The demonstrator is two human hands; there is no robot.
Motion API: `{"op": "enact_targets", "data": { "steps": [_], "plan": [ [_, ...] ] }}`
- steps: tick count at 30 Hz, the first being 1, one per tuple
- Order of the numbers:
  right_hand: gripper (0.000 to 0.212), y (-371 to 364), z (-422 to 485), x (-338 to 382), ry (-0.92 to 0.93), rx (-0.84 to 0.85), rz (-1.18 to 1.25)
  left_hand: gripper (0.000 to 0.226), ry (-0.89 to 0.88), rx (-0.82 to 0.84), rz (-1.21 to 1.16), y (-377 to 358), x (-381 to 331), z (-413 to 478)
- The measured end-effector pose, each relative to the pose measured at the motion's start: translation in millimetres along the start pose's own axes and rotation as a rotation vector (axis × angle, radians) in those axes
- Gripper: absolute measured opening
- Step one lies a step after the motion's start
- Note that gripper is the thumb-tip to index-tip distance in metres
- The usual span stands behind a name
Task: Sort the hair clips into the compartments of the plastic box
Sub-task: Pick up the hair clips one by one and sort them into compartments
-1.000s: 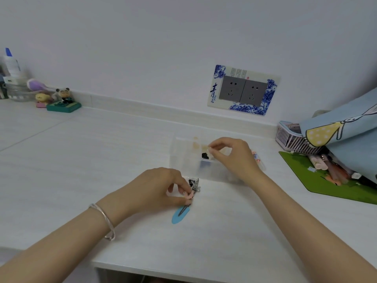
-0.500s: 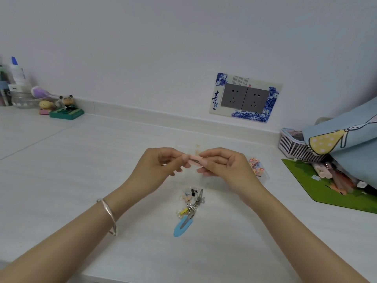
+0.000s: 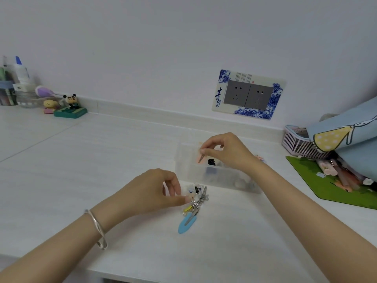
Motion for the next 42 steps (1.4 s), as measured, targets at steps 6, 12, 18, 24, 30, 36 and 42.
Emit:
{"op": "enact_targets", "data": {
  "steps": [6,12,18,24,30,36,42],
  "plan": [
    [0.022,8.7,-6.5,-5.0,0.013,-0.270,0.062,0.040,0.038,0.131,0.101,-13.5,-7.3,-11.4],
    [0.017,3.0,-50.2,13.7,0.092,-0.253,0.123,0.023,0.046,0.194,0.053,-21.6,-10.5,-13.0],
    [0.012,-21.6,-86.1,13.2,0.064,0.042,0.115,0.014,0.040,0.230,-0.013,-21.1,-12.4,-14.4],
    [0.015,-30.4,-97.3,15.6,-0.016,0.186,0.355,0.011,0.024,0.167,-0.243,-6.8,-18.1,-11.3],
    [0.012,-5.7,-66.0,22.9,0.007,-0.095,0.426,0.015,-0.019,-0.145,-0.284,2.9,-15.4,8.0],
    [0.009,5.4,-21.7,7.1,-0.015,-0.255,0.104,0.025,-0.065,-0.114,-0.065,-3.6,-10.1,12.1],
    [0.013,-1.5,-30.4,4.7,-0.033,-0.225,-0.040,0.029,-0.097,-0.026,0.078,-20.3,-19.3,9.5]
  ]
}}
Point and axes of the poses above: each hand's wrist, its own z-axis towards the middle knuckle, its own y-axis out of the back of the hand, x = y × z, the point moved 5 cm from there along z, towards the middle knuckle, and after that the axes turned 2 degrees about -z, right-handed, at the moved point
